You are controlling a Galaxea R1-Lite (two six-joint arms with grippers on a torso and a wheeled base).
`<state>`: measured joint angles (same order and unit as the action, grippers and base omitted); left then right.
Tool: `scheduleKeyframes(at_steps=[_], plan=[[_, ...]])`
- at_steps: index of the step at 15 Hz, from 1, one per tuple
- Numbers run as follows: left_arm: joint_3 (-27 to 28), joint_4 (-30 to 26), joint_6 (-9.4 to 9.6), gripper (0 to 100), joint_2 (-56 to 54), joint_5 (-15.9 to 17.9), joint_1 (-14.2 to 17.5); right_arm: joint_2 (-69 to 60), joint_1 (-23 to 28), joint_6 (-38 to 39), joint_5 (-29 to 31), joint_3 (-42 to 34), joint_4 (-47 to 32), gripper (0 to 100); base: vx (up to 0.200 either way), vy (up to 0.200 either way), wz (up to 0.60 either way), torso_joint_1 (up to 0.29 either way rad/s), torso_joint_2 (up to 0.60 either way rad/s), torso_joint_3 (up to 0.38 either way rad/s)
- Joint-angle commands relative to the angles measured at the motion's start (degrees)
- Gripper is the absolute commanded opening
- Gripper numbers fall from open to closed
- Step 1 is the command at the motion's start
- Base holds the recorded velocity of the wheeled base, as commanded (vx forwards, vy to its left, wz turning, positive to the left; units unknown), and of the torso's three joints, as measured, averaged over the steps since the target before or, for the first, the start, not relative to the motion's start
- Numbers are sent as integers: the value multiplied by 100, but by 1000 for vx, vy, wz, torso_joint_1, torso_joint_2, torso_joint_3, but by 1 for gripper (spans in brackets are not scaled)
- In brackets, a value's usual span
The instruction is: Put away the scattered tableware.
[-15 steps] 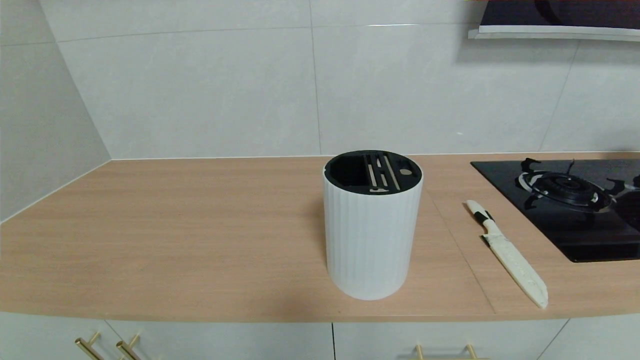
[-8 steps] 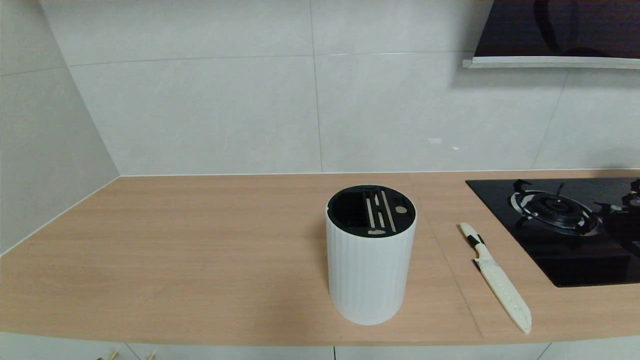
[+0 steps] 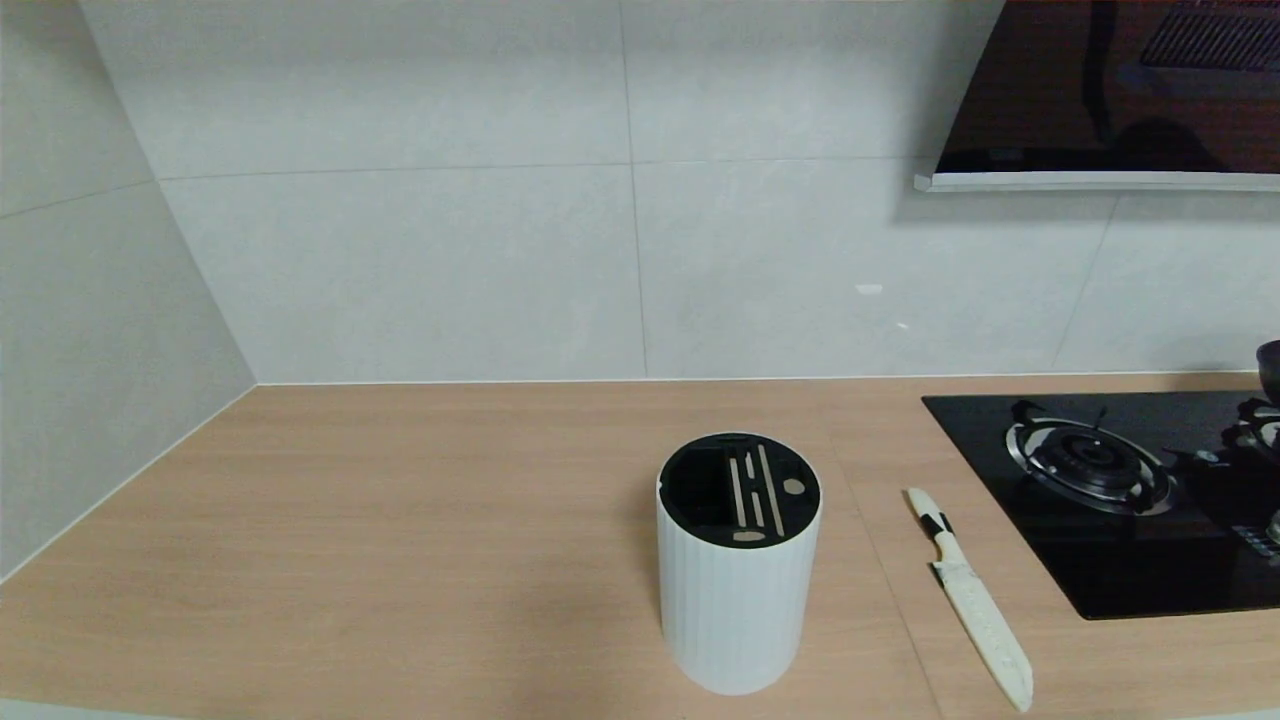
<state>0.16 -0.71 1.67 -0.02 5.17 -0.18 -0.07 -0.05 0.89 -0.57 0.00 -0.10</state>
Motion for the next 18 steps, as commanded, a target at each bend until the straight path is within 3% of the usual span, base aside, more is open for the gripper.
scheduleKeyframes(at_steps=[1, 4, 18], plan=[[2, 0, 0, 100, 2, 2, 1, 7, -4, -1, -4, 0, 1, 100, 0, 0, 0, 217, -417, -212], [2, 0, 0, 100, 2, -7, 1, 7, -4, -1, -4, 0, 1, 100, 0, 0, 0, 159, -336, -168], [2, 0, 0, 100, 2, -7, 1, 7, -4, -89, 49, 9, 1, 100, 0, 0, 0, 2, -4, -3]])
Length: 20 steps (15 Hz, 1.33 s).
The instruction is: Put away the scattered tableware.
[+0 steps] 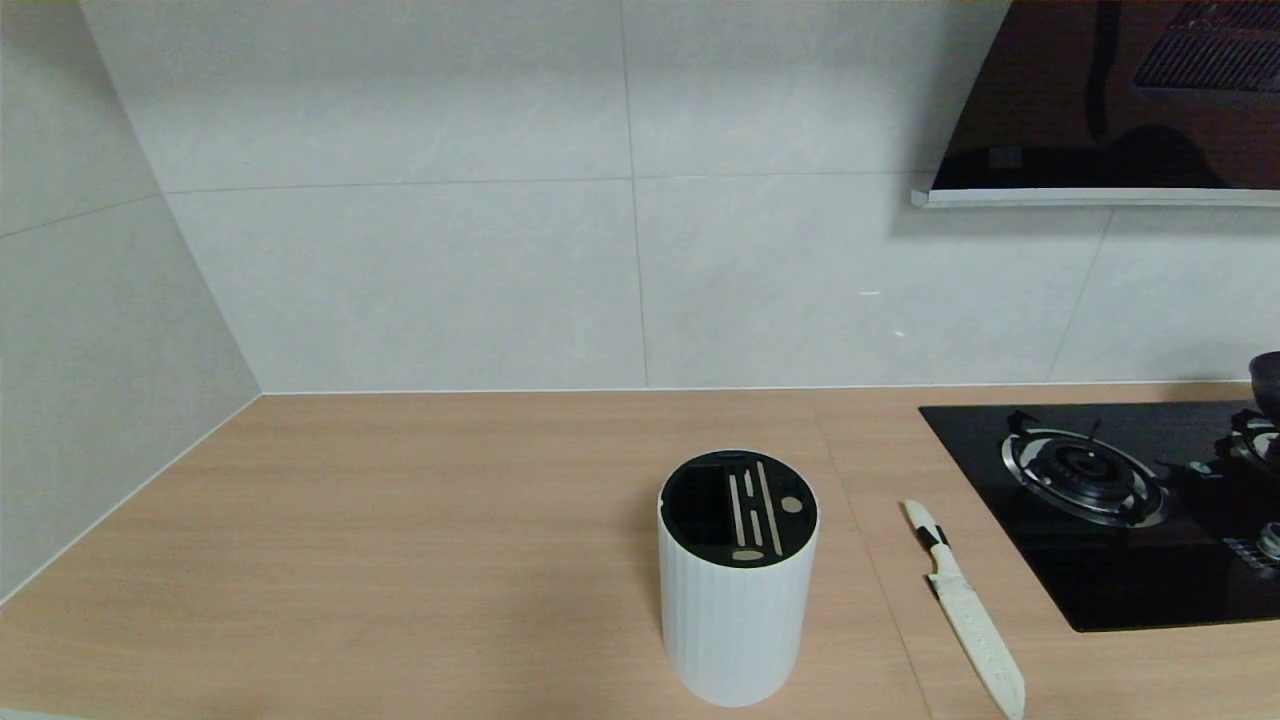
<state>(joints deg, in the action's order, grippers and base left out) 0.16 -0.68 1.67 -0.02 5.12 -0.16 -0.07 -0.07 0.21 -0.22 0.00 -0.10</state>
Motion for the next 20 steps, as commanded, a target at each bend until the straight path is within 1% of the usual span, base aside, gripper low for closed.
scheduleKeyframes(at_steps=[1, 2, 3, 4, 5, 6, 7, 10, 12, 14, 15, 17, 19, 20], plan=[[2, -2, 0, 100, 2, -2, -2, 7, -1, -82, 31, 9, 10, 100, 0, 0, 0, 0, 0, 0], [2, -2, 0, 100, 2, -2, -2, 7, -1, -38, -4, 114, 98, 100, 0, 0, 0, 0, 0, 0], [-7, -2, 0, 100, 2, -2, -2, 122, -28, 287, -136, 686, 194, 100, 0, 0, 0, 0, 0, 0], [2, -2, 0, 100, 2, -2, -2, 315, -54, 392, -382, 844, 194, 100, 0, 0, 0, 0, 0, 0], [2, -2, 0, 100, 2, 7, -2, 587, -63, 366, -690, 844, 194, 100, 0, 0, 0, 0, 0, 0], [2, -2, 0, 100, 2, -2, -2, 737, -54, 375, -804, 861, 194, 100, 0, 0, 0, 0, 0, 0], [2, -2, 0, 100, 2, -2, -2, 1097, -54, 375, -927, 923, 212, 100, 0, 0, 0, 0, 0, 0], [2, -2, 0, 100, 2, -2, -2, 2767, -186, 375, -1235, 1538, 229, 100, 0, 0, 0, 0, 0, 0], [2, -2, 0, 100, 2, -2, -2, 3839, -379, 366, -1226, 1828, 361, 100, 0, 0, 0, 0, 0, 0], [-7, -2, 0, 100, 2, -2, -2, 4534, -450, 366, -1217, 1881, 651, 100, 0, 0, 0, 0, 0, 0], [2, -2, 0, 100, 2, -2, -2, 5430, -450, 357, -1217, 1881, 1249, 100, 0, 0, 0, 0, 0, 0], [-7, -2, 0, 100, 2, -2, -2, 6362, -450, 357, -1156, 1881, 1970, 100, 0, 0, 0, 0, 0, 0], [2, -2, 0, 100, 2, -2, -2, 7276, -590, 304, -760, 1898, 2646, 100, 0, 0, 0, 0, 0, 0], [2, -2, 0, 100, 2, -2, -2, 7443, -634, 287, -699, 1898, 2752, 100, 0, 0, 0, 0, 0, 0]])
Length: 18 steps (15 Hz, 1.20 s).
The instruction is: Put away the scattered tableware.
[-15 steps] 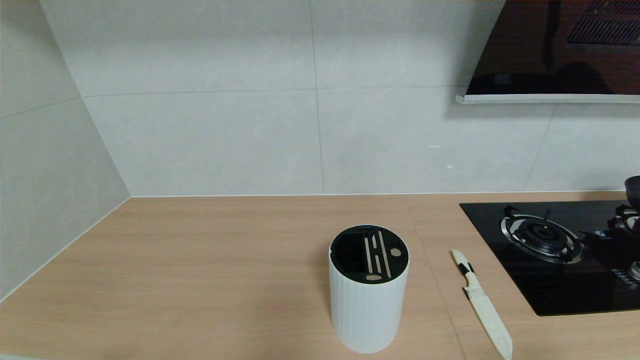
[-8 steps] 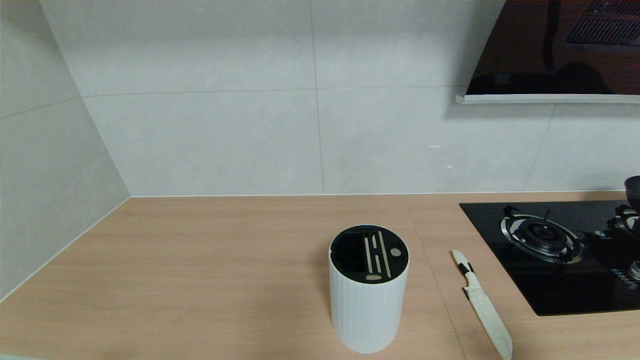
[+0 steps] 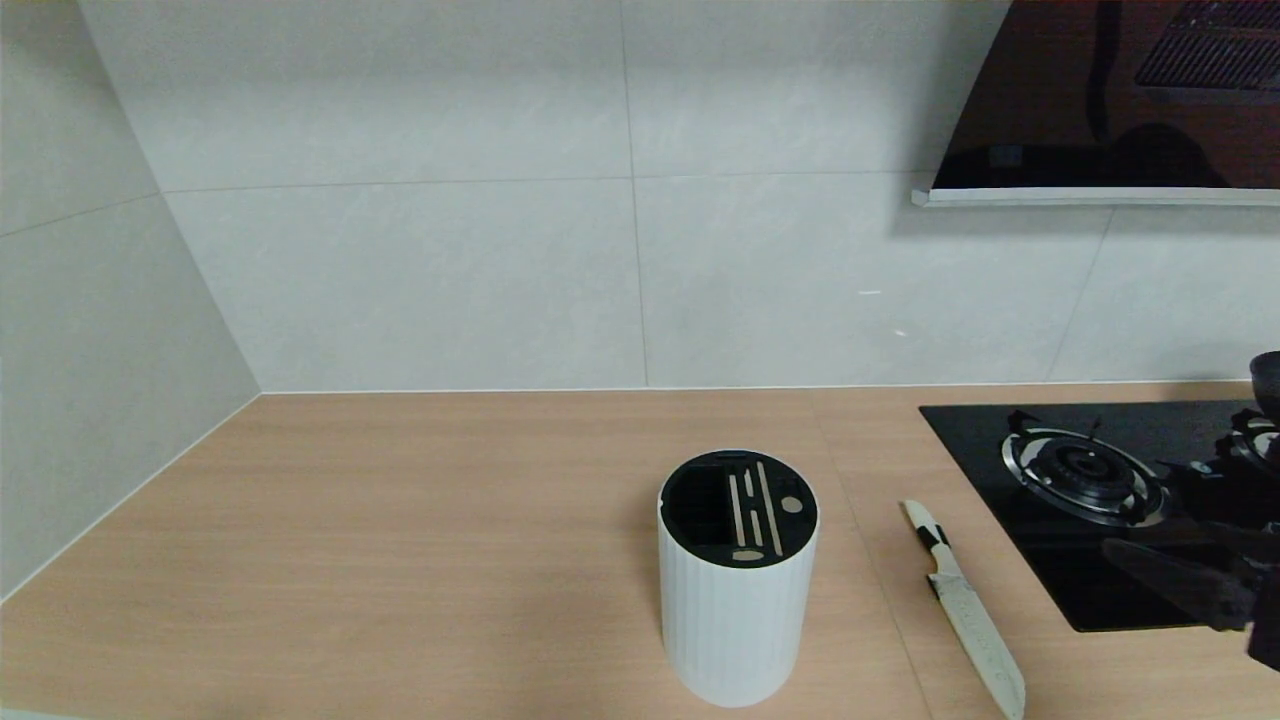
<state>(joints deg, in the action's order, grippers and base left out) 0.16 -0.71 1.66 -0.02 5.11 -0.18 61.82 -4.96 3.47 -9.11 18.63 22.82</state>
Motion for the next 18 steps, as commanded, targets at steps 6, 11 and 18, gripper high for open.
scheduleKeyframes(at_steps=[6, 11, 18], plan=[[2, 0, 1, 100, 2, -1, 1, 3337, -427, -145, 682, 36, 1735, 100, 0, 0, 0, 0, 0, 0], [2, -8, 1, 100, 2, -1, 1, 4585, -427, -207, 990, 36, 2455, 100, 0, 0, 0, 0, 0, 0], [2, 0, 1, 100, 2, -1, 1, 6202, -708, -189, 1666, 45, 4134, 100, 0, 0, 0, 0, 0, 0]])
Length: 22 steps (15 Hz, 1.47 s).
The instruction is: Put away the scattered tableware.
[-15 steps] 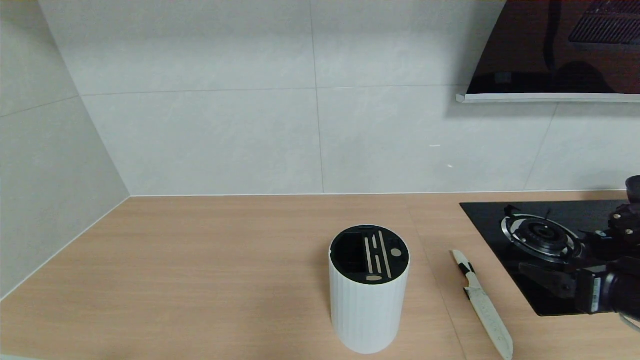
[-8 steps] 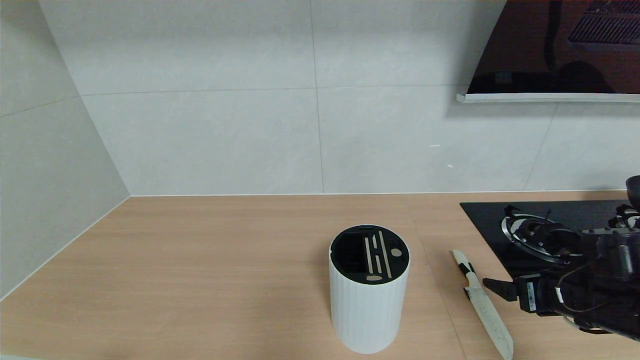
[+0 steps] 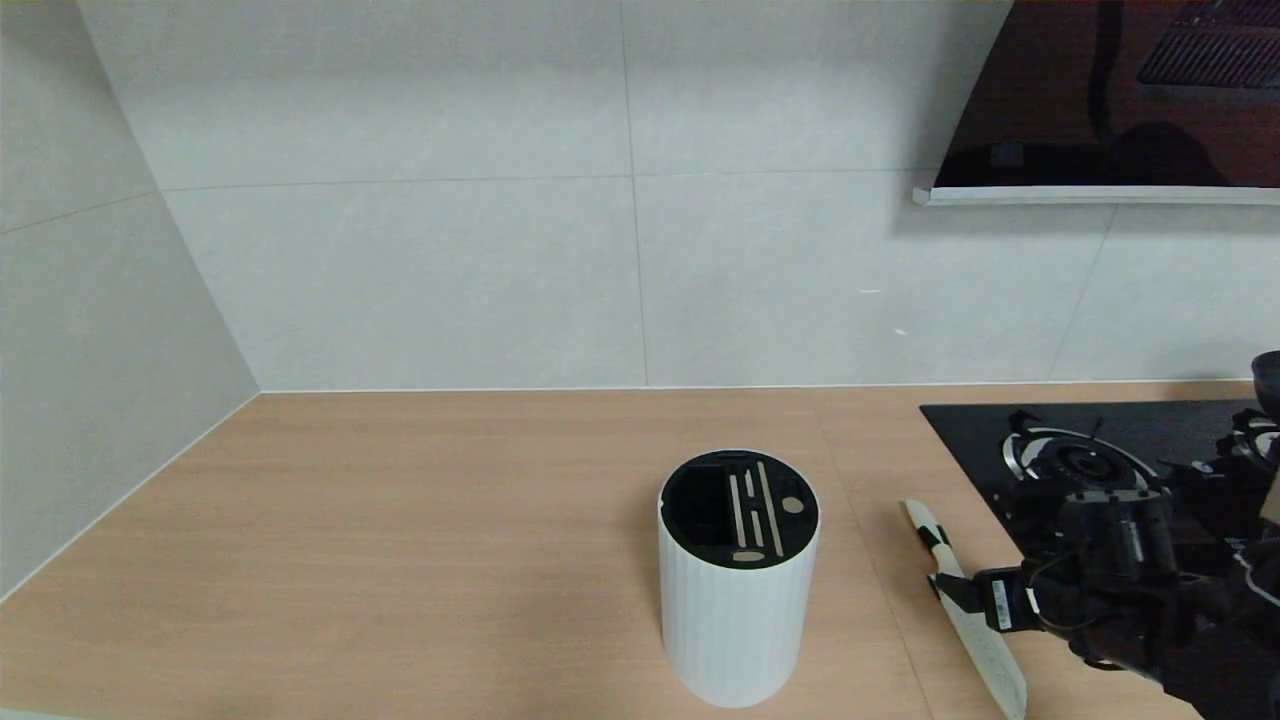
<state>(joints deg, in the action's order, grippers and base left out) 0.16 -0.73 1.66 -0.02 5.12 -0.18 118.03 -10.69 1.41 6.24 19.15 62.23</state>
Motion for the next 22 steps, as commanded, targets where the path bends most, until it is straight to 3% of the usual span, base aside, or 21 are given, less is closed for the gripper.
scheduleKeyframes(at_steps=[1, 22], plan=[[2, 3, 1, 100, 2, 7, 1, 748, -161, 26, 228, -17, 421, 100, 0, 0, 0, 0, 0, 0], [2, 3, 1, 100, 2, 7, 1, 1592, -302, 333, 378, -8, 1608, 100, 0, 0, 0, 0, 0, 0]])
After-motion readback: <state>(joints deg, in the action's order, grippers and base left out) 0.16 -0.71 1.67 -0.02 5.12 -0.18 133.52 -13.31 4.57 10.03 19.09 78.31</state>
